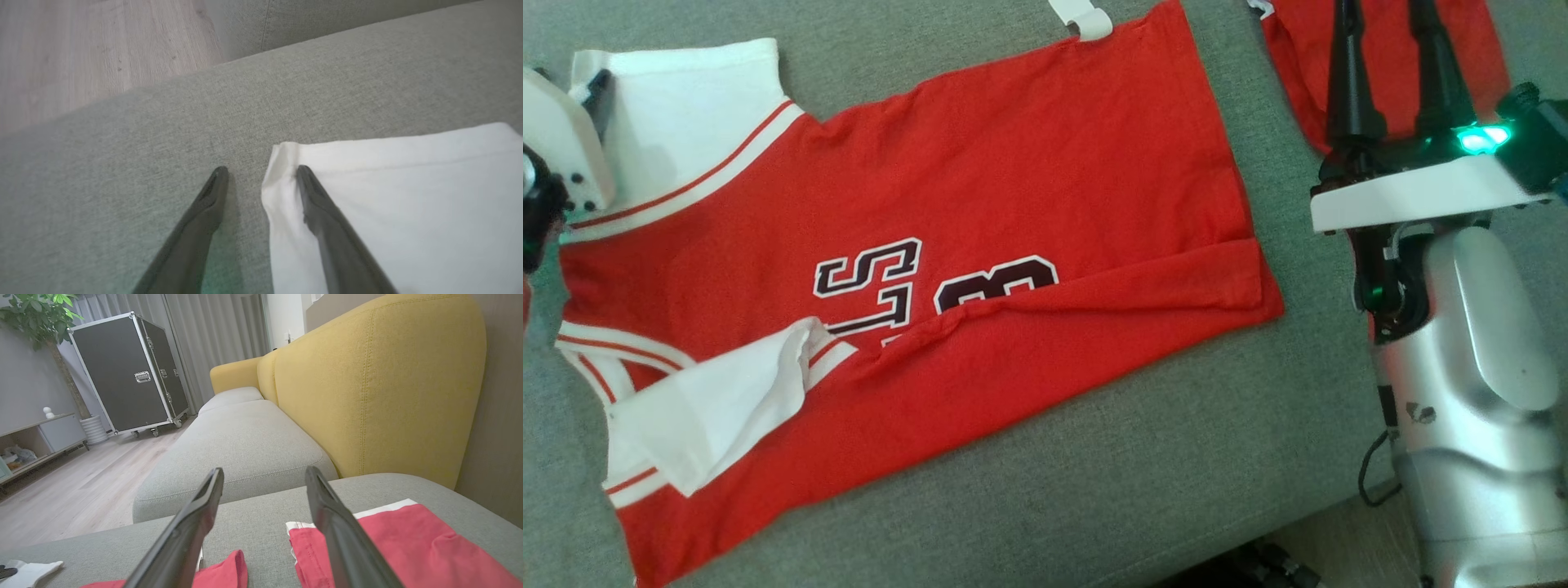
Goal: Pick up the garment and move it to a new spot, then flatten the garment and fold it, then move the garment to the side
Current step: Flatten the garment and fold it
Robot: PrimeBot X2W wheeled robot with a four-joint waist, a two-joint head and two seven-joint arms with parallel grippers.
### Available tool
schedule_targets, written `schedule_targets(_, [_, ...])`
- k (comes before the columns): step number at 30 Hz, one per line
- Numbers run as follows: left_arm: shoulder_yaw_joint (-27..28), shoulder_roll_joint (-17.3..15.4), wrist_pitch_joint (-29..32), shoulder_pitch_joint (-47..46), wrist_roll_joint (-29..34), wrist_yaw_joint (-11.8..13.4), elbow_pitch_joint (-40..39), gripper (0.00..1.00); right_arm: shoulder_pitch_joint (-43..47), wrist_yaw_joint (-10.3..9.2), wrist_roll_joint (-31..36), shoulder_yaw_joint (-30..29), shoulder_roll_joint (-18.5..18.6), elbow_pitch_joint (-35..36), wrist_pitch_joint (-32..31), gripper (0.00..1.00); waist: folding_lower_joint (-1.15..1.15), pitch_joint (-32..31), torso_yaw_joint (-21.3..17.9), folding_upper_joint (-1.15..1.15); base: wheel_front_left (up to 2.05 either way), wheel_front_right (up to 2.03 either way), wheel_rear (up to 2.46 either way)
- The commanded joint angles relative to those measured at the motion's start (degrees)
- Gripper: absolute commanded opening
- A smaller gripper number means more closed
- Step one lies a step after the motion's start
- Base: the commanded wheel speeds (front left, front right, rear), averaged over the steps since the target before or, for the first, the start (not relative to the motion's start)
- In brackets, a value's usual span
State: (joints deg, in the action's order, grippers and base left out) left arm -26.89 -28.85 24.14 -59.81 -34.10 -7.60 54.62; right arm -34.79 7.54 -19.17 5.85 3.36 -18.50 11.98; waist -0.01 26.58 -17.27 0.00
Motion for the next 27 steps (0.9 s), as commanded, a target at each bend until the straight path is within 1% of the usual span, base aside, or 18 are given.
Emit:
schedule_targets(1, [1.34, -2.52, 1.03, -0.72, -0.25, 0.12, -0.04, 0.0, -1.34, -0.05, 0.42, 0.4, -0.47, 2.03, -0.21, 1.0, 0.01, 0.02, 0.03, 0.0, 0.0, 0.0, 0.0])
schedule_targets(3, [0.78, -2.89, 0.98, -0.67, -1.1, 0.11, -0.06, 0.0, -1.48, -0.05, 0.98, -0.07, -0.47, 1.96, -0.48, 1.0, 0.01, -0.12, 0.2, 0.0, 0.0, 0.0, 0.0])
schedule_targets(6, [0.53, -2.65, -1.58, -0.64, -2.18, 0.11, -0.39, 0.0, -1.54, -0.05, 2.57, -0.88, -0.47, 1.57, -1.48, 1.0, 0.01, -0.84, 0.96, 0.0, 0.0, 0.0, 0.0])
schedule_targets(10, [-0.32, -2.14, -8.72, -1.05, -1.64, 0.11, -1.9, 0.0, -2.19, -0.05, 4.73, -1.05, -0.08, 0.83, -3.57, 1.0, 0.01, -2.57, 2.52, 0.0, 0.0, 0.0, 0.0])
schedule_targets(14, [-1.46, -0.52, -16.78, -1.21, -0.21, 0.11, -3.98, 0.0, -2.93, -0.05, 5.31, -0.25, 2.11, -0.62, -6.4, 1.0, 0.01, -4.68, 5.25, 0.0, 0.0, 0.0, 0.0])
schedule_targets(17, [-2.43, 0.91, -21.59, -0.75, 0.89, 0.11, -5.87, 0.0, -3.62, -0.05, 4.85, 0.74, 3.98, -2.42, -8.66, 1.0, 0.01, -6.15, 7.66, 0.0, 0.0, 0.0, 0.0])
schedule_targets(22, [-4.3, 2.73, -25.96, 1.59, 2.12, 0.13, -11.07, 0.0, -5.68, -0.05, 4.51, 2.59, 7.39, -7.73, -12.37, 1.0, 0.01, -7.61, 11.66, 0.0, 0.0, 0.0, 0.0])
schedule_targets(27, [-5.96, 3.72, -26.79, 5.51, 2.65, 1.02, -18.77, 0.0, -8.24, -0.05, 4.66, 3.0, 10.36, -16.14, -17.12, 1.0, 0.01, -7.82, 15.51, 0.0, 0.0, 0.0, 0.0])
